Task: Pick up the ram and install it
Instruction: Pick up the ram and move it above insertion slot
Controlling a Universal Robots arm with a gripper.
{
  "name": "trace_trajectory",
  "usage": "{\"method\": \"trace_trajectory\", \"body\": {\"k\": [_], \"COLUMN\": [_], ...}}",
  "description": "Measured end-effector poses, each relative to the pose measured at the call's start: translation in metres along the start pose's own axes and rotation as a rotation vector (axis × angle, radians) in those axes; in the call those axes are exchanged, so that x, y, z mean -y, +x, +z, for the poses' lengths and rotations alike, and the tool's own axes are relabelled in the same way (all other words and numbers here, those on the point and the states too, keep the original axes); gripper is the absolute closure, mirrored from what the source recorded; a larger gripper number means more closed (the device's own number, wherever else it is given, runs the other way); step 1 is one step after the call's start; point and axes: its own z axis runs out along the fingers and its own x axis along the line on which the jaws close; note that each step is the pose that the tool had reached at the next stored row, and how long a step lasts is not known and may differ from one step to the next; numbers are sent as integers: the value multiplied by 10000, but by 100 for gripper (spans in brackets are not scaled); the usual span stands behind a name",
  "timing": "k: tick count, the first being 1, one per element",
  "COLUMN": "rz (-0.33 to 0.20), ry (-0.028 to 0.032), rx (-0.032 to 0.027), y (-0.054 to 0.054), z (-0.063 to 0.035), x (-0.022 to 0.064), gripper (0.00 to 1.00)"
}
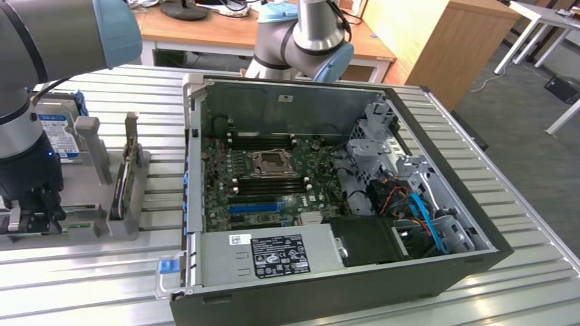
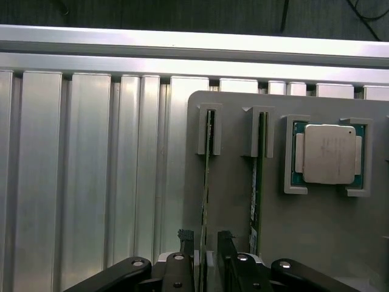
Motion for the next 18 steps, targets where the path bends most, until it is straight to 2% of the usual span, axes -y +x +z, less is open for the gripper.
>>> {"method": "trace_trajectory", "body": {"k": [18], "rz": [-1], "ry": [0], "rx": [-1], "y": [7], "z": [32], "x": [2], "gripper": [70]}}
